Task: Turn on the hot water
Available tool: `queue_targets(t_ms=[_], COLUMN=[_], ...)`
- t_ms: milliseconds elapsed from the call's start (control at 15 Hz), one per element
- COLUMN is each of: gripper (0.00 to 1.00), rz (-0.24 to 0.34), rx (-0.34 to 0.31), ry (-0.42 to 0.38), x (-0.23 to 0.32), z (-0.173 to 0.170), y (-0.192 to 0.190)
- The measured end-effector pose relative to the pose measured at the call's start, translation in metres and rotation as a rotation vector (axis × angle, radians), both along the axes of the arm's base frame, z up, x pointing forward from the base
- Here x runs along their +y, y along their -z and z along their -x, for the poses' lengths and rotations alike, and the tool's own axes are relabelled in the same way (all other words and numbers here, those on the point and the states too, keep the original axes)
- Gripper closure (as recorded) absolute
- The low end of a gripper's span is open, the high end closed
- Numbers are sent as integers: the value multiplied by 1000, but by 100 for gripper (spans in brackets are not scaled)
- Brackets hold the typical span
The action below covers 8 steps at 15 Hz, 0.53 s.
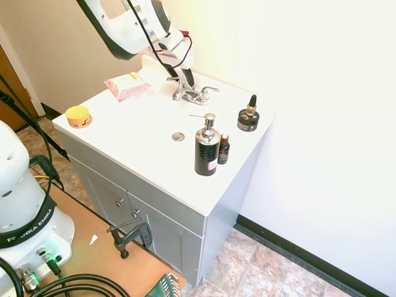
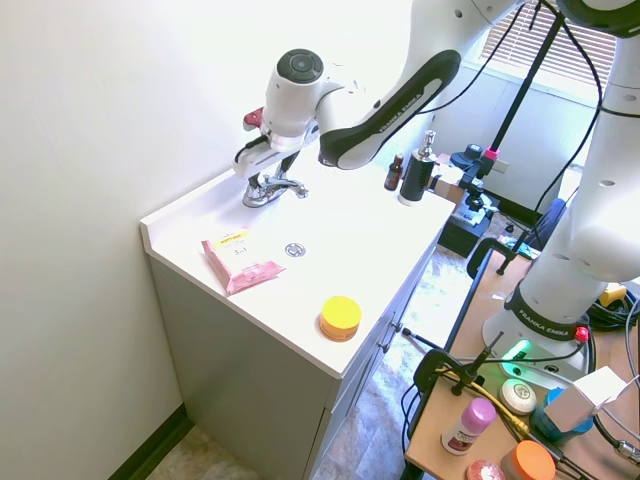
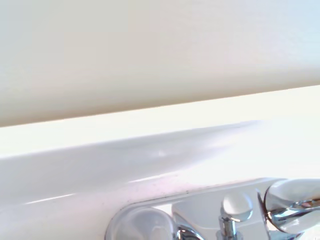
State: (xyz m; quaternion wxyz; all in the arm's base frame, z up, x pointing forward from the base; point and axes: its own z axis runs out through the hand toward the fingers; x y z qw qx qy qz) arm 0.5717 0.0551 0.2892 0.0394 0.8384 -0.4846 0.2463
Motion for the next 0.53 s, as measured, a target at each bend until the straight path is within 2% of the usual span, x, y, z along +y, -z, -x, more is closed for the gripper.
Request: queue_targets(t_ms=[267,467,533], gripper=[0,0,0], rz=[-10,5,-17], rx=[107,123,141], ry=[-1,11,17], x=[-12,-16,-21], z=[7,18,25], y=[-17,-36,-41])
